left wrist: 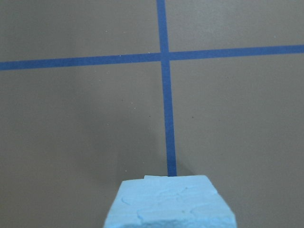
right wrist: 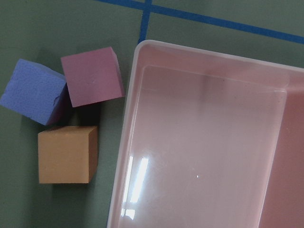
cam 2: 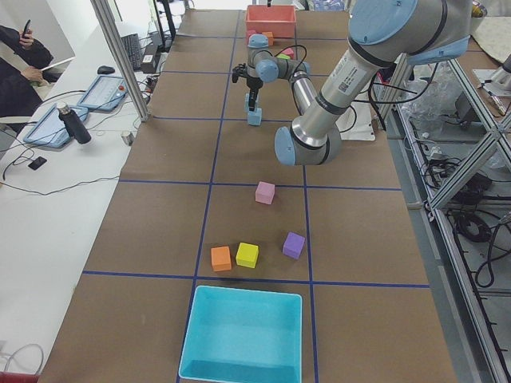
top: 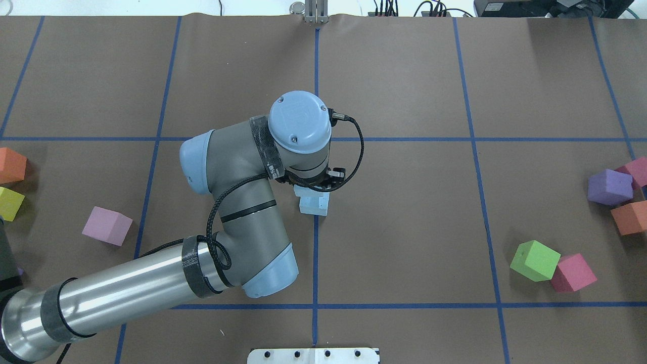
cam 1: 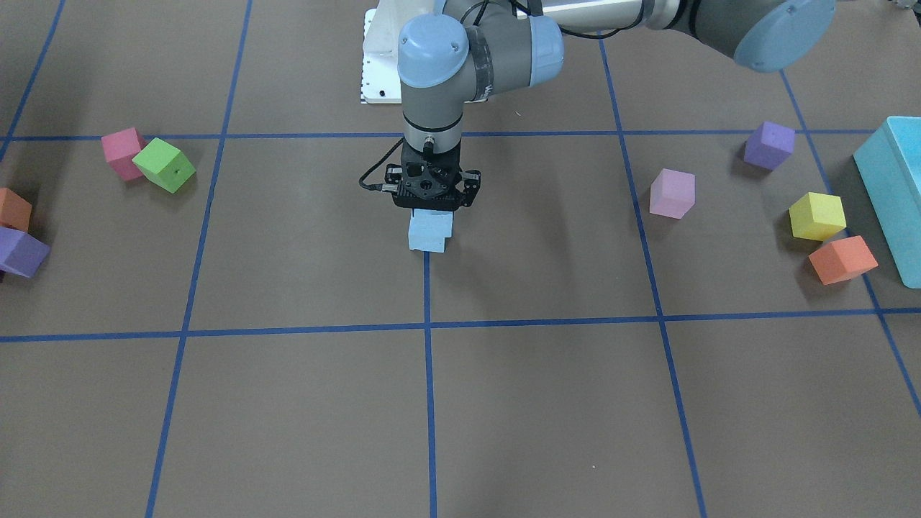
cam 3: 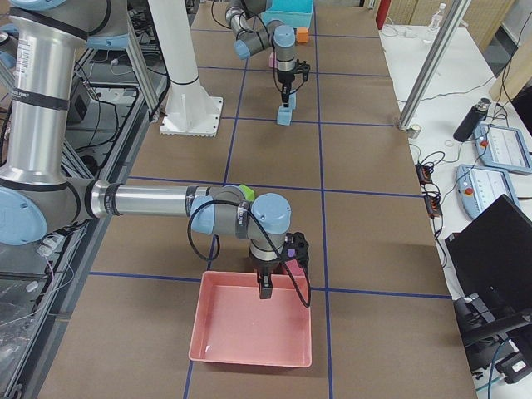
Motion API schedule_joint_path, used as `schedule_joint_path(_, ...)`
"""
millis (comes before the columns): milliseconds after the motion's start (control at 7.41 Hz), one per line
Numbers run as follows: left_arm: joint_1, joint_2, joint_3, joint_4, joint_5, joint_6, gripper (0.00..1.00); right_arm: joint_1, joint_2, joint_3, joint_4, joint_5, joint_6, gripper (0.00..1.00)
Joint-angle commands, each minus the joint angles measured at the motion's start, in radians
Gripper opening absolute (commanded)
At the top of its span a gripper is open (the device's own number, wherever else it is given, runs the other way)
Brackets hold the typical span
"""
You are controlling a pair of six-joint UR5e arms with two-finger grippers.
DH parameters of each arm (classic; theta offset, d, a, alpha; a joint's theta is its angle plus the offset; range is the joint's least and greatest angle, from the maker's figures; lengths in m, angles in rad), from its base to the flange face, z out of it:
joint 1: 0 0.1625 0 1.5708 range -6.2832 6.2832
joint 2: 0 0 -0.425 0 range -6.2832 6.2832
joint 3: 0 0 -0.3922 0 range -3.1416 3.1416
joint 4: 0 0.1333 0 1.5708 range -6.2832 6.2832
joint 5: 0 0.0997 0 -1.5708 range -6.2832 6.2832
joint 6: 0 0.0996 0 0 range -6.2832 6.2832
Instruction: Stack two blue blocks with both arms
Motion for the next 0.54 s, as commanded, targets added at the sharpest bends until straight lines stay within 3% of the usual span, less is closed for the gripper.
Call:
schedule_joint_path(0, 0.003, 0.000, -0.003, 0.002, -0.005, 0.022, 0.00, 0.000, 0.000, -0.002, 0.000, 0.000, -0.001, 1.00)
schedule_joint_path(405, 0.009, 0.005, 0.009, 0.002, -0.003, 0.024, 0.04, 0.000, 0.002, 0.000, 0.000, 0.000, 0.001, 1.00)
